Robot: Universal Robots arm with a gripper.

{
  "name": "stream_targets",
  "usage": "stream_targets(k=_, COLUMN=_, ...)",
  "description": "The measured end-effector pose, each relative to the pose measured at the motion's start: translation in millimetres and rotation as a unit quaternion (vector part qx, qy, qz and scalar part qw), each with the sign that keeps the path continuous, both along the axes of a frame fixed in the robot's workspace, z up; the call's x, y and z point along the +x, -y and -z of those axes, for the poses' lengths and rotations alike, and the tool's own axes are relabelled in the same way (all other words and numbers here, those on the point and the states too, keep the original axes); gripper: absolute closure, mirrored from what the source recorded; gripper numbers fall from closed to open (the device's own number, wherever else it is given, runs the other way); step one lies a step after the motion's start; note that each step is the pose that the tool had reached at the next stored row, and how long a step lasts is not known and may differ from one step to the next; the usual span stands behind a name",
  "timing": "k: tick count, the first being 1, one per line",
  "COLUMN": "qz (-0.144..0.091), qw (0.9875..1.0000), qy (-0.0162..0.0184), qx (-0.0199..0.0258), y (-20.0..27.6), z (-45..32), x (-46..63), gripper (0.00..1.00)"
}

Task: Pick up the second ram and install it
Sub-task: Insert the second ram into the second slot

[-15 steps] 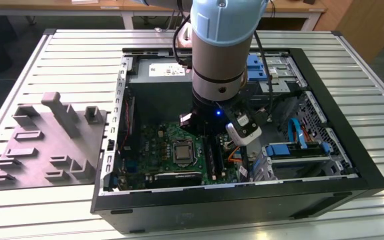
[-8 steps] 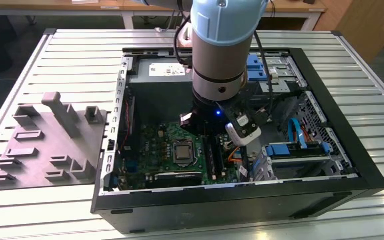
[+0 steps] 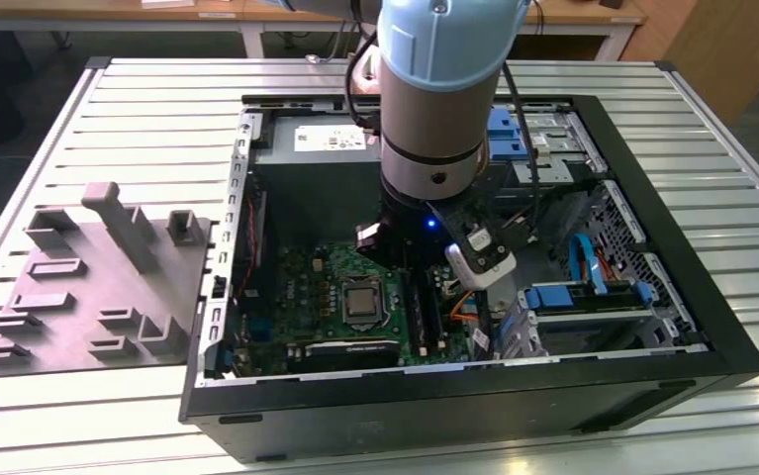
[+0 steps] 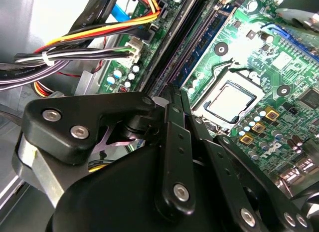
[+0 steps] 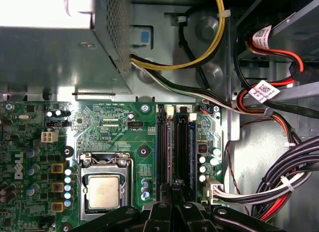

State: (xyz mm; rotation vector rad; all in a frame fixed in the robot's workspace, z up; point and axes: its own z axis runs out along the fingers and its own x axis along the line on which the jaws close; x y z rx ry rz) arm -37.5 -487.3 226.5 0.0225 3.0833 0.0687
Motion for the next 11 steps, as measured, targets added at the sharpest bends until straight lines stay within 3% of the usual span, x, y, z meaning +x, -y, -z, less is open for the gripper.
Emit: stream_targets(k=11, qz=0.005, qw=1.0000, qy=0.0001, qx=0.0001, y=-0.1, z=1.0, x=0.2, gripper=0.89)
